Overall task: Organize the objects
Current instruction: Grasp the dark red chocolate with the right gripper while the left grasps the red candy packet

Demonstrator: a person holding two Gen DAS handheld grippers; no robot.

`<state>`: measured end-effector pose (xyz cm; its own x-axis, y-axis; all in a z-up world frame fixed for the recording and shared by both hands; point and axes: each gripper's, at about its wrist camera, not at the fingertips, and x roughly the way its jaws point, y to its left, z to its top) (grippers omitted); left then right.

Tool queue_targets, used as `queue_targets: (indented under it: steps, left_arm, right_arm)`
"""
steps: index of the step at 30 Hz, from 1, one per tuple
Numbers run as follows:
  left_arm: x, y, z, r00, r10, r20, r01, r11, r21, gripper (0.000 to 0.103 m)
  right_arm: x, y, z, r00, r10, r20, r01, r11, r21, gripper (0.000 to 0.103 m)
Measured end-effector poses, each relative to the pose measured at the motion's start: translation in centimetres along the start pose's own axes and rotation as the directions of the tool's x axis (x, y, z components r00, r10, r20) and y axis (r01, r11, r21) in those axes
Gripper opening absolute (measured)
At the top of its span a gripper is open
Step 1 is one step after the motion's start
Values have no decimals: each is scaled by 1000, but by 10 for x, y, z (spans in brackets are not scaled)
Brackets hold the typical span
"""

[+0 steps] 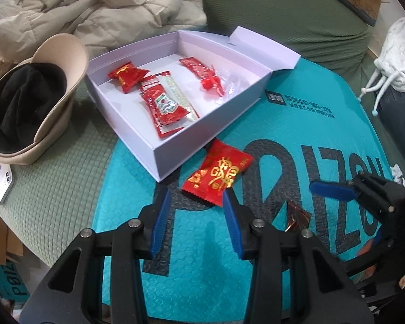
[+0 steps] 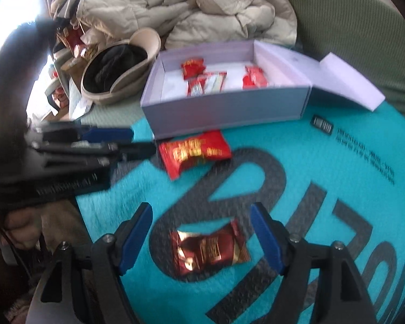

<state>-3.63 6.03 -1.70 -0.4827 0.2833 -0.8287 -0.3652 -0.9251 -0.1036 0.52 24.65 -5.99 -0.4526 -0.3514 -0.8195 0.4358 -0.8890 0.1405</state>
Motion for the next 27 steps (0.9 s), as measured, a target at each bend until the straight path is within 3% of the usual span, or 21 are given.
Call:
queue_targets:
  steps: [8,17,21,23,25,27]
  left_arm:
    - [10,-13,5,1000,8,-7,-8,999,40,38]
    - [15,-18,9,1000,25,-7,-25,998,51,38]
    - [19,-19,12,999,36,1,-36,998,61,38]
    - [21,-22,12,1000,24,-2,-24,997,74,38]
    - [25,-26,14,1000,8,-5,-7,996,90,38]
    - [29,-27,16,1000,-14,-14,15,995,95,38]
  right_arm:
    - [11,-7,-16,999,12,-49,-13,1000,-9,76]
    - [12,-8,-22,997,63,-52,-65,997,-30,76]
    - [13,-3,-24,998,50,-46,-53,995,-79,76]
    - [13,-3,-25,998,43,-40,-46,995,-84,72]
    - [13,-6,-24,999,21,-32,-23,997,-80,59]
    - [11,-13,-22,999,36,-33,-38,998,-55,57]
